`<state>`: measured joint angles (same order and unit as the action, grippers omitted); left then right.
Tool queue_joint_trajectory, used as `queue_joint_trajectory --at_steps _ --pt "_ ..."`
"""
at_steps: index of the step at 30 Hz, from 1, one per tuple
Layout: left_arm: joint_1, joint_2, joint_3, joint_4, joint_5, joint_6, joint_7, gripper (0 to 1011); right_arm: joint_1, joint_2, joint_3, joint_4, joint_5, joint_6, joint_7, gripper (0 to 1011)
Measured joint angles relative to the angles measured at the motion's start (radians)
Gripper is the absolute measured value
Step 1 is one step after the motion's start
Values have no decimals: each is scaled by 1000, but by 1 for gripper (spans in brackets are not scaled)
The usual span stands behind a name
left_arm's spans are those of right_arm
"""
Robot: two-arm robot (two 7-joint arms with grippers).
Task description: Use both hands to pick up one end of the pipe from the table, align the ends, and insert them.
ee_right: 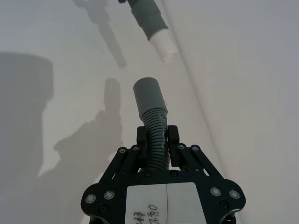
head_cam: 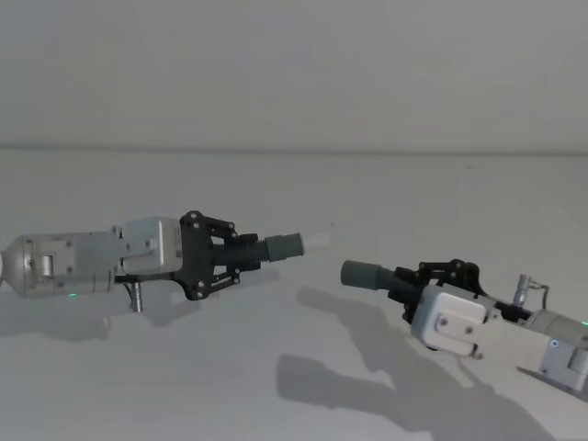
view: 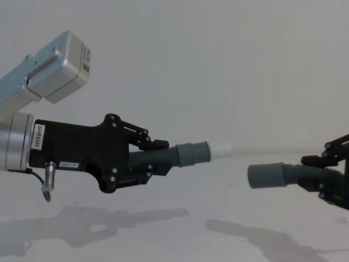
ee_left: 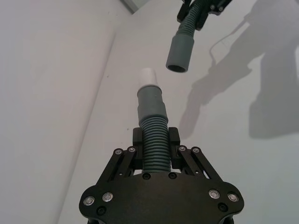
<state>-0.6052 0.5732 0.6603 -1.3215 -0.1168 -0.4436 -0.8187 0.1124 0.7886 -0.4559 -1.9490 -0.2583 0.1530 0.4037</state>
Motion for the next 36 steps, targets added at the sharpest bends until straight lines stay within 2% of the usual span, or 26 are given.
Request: queue_joint_trajectory --at_steps 8,15,21,36 --pt "-1 1 1 1 2 -6 -2 308 -20 10 38 -8 11 -5 -12 256" --pt "-2 1 1 1 3 -9 -3 308 -13 -8 59 -3 31 -18 -20 256" --pt "-3 2 1 1 3 -11 -3 308 6 -23 60 7 41 -24 -5 256" --pt "-3 2 1 1 4 -12 -4 308 65 -45 38 32 55 -26 82 256"
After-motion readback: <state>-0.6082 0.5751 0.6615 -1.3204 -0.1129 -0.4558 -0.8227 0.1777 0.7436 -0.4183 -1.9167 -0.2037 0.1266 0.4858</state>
